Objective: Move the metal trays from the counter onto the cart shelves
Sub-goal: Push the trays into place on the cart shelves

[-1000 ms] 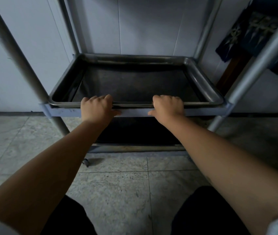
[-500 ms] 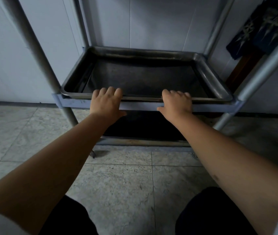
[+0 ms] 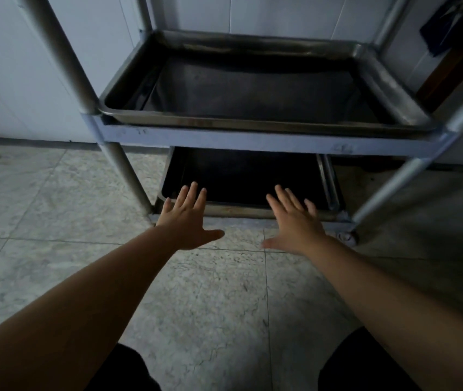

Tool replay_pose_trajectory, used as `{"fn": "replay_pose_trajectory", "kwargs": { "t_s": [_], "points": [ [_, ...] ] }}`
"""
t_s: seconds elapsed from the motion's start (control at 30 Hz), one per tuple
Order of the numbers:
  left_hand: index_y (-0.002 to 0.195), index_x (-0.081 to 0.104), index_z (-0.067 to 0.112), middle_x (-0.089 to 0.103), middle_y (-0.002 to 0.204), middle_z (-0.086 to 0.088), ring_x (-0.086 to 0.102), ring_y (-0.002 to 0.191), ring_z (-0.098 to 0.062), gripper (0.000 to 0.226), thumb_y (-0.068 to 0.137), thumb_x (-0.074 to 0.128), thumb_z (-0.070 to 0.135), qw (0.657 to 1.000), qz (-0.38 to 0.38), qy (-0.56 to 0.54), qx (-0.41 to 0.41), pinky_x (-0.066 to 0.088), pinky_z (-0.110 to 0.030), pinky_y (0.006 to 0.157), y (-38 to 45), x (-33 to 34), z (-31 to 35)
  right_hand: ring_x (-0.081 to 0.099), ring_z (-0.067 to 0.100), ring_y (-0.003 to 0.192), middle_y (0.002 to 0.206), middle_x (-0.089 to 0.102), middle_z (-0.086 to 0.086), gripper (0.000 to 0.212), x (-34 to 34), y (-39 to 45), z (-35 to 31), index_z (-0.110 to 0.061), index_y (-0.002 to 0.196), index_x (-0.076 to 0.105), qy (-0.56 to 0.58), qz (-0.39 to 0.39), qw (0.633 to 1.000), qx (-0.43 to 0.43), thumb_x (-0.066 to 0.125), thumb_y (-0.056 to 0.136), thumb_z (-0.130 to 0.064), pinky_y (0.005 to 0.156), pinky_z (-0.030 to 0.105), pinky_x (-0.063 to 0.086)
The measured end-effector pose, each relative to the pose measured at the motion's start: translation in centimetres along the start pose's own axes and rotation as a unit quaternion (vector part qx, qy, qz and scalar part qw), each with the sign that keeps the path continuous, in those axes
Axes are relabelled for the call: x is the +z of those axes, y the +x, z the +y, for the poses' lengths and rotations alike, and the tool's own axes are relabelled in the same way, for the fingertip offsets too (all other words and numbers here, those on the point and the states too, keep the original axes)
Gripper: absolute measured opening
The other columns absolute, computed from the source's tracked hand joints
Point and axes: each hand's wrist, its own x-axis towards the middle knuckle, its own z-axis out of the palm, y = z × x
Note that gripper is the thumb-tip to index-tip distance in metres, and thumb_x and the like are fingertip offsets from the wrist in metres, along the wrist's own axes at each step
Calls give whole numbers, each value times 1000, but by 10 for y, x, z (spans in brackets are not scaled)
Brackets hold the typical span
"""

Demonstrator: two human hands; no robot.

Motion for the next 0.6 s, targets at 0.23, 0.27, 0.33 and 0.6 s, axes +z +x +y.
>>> {"fn": "replay_pose_trajectory", "kwargs": {
  "t_s": [0.23,0.27,0.33,0.6],
  "points": [
    [159,-2,18,-11,168,-7,-8,153,-27,121,74,51,86,997,-76,-29,9,10,-57,120,38,21,4,-8,20,150,164,-14,0,125,36,22,12,-26,154,-2,-2,-49,998,37,62,62,-81,115,55,6],
    [159,-3,18,-11,168,-7,-7,153,-27,122,74,53,85,997,-76,-15,18,11,-57,120,45,26,4,-8,20,150,163,-15,0,125,39,27,12,-26,154,-2,-16,-53,998,24,63,63,-80,116,55,6],
    [159,-3,20,-11,168,-7,-6,153,-28,121,74,55,83,997,-67,27,39,12,-57,119,60,37,0,-10,20,149,163,-17,0,124,44,42,13,-26,155,-3,-43,-60,997,2,66,65,-77,116,53,6],
    [158,-4,25,-3,168,-8,4,154,-31,123,71,67,75,995,-47,81,38,15,-54,120,129,91,-32,-9,23,150,164,-14,2,121,86,101,19,-27,154,-5,-46,-74,996,18,78,70,-56,116,53,9]
  ]
}}
